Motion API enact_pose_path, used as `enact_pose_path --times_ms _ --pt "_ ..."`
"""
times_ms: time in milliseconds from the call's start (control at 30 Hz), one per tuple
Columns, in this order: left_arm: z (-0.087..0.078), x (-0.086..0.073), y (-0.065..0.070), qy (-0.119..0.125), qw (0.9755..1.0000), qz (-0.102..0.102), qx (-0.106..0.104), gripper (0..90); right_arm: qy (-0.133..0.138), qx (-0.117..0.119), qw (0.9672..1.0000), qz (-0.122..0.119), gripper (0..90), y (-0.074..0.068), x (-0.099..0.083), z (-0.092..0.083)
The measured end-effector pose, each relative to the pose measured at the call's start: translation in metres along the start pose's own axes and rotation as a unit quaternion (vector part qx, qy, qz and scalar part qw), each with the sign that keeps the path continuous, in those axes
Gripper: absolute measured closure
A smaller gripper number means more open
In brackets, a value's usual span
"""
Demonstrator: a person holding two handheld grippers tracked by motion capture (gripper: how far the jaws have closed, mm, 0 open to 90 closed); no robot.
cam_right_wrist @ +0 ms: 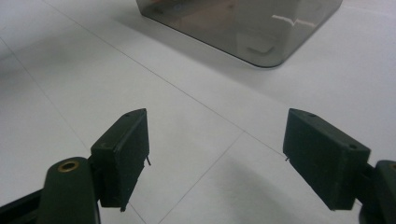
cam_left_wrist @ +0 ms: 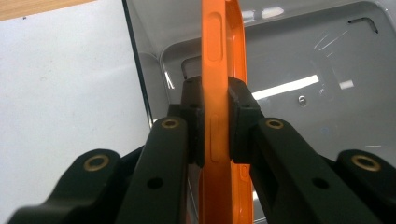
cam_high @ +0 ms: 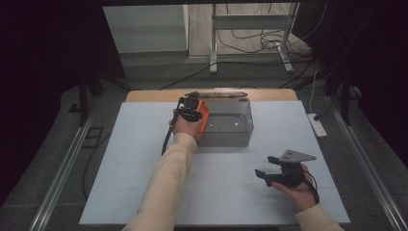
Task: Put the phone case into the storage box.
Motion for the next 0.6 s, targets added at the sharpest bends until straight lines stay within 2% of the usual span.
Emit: enact_pose_path --times_ms 600 --pt "0.0019 -0.0007 0.0018 -0.001 1.0 0.004 0.004 79.4 -0.004 -0.001 1.0 -0.002 22.7 0.0005 -0.0003 -0.0001"
Point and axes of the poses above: each handheld gripper's, and its own axes: z roughly forward along the jaws, x roughly out of its top, y roughly to its right, the point moved 5 cm from there along z, roughly forward along the jaws, and after that the axes turned 1 degree about y, right-handed, at the moved point
